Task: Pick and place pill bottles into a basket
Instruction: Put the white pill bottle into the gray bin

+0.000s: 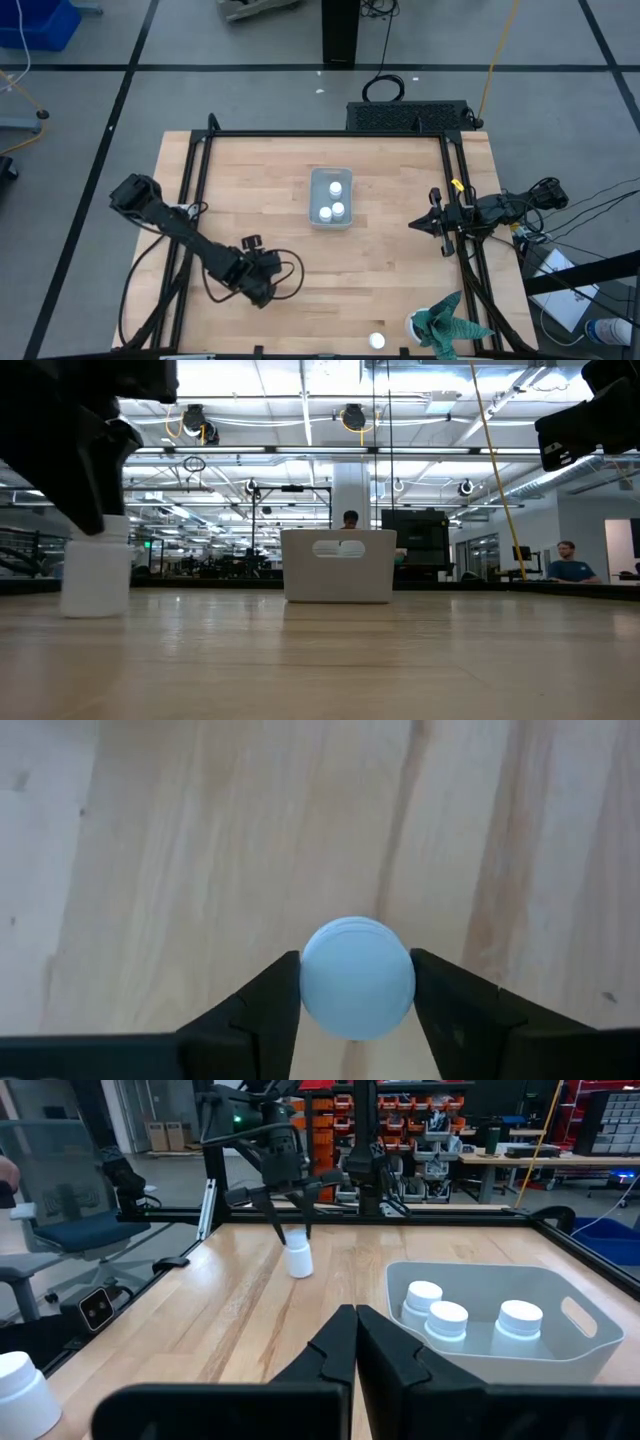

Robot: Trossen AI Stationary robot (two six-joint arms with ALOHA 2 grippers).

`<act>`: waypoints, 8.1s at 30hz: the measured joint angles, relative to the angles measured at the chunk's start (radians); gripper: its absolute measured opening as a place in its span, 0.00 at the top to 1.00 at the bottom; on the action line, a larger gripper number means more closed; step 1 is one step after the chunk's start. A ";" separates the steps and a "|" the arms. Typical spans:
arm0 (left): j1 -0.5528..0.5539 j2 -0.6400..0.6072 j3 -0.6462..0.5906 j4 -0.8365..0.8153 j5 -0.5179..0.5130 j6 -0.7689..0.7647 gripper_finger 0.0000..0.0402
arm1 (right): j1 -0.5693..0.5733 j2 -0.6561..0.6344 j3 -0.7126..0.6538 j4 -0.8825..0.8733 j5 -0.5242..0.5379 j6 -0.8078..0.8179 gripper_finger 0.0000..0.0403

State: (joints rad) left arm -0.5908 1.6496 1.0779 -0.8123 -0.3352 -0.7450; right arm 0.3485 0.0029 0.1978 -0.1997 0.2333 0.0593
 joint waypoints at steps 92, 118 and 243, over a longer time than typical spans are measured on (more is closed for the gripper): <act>0.906 0.242 0.674 -0.163 0.421 0.881 0.57 | 0.000 0.000 0.000 0.000 0.000 0.000 0.99; 0.943 0.277 0.502 0.015 0.484 0.906 0.56 | 0.000 0.000 0.000 0.000 0.000 0.000 0.99; 0.335 -1.512 -1.067 0.989 0.392 0.680 0.87 | 0.001 0.296 0.000 0.588 0.024 0.090 0.98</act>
State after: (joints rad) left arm -0.2556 0.1377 0.0109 0.1772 0.0570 -0.0647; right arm 0.3495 0.2993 0.1980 0.3880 0.2572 0.1494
